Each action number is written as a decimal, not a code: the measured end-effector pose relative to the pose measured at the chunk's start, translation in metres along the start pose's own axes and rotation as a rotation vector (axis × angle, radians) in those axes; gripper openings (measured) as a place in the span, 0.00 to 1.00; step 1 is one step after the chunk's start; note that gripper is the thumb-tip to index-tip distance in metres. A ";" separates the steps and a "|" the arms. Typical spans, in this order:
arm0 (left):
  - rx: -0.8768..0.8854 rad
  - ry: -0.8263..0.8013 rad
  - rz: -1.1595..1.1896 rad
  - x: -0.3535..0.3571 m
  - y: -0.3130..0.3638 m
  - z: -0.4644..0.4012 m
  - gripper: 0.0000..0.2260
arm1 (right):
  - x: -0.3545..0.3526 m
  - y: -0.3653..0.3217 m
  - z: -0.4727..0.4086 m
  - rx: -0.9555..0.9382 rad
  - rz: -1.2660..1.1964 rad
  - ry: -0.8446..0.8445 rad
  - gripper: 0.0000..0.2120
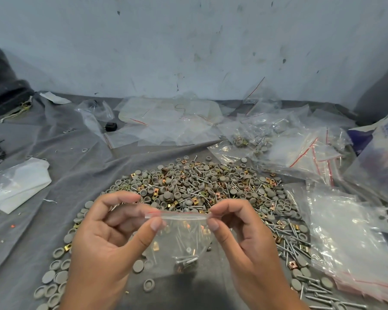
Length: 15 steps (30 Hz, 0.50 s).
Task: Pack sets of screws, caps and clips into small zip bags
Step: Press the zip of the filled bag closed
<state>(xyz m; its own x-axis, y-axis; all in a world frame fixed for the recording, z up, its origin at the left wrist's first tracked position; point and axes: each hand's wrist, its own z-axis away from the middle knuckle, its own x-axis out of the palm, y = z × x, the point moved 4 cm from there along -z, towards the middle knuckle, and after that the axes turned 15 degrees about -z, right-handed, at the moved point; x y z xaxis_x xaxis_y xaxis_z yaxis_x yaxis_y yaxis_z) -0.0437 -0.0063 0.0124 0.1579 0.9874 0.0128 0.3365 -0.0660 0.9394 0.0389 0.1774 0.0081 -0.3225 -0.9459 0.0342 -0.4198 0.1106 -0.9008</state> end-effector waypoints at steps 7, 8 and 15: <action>0.011 -0.004 -0.046 -0.003 0.002 -0.001 0.15 | -0.005 -0.003 -0.003 -0.001 -0.038 0.018 0.06; 0.010 -0.008 -0.052 -0.004 0.001 -0.001 0.16 | -0.005 -0.003 -0.003 -0.003 -0.032 0.017 0.07; -0.006 -0.076 -0.067 0.001 -0.007 0.000 0.20 | -0.004 -0.003 -0.003 -0.025 0.026 -0.023 0.04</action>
<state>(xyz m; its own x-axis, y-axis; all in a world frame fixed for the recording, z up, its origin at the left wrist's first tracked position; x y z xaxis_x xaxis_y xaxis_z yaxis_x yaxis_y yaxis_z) -0.0455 -0.0044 0.0057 0.2049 0.9759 -0.0754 0.3431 0.0005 0.9393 0.0390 0.1817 0.0113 -0.3147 -0.9492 0.0005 -0.4327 0.1430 -0.8901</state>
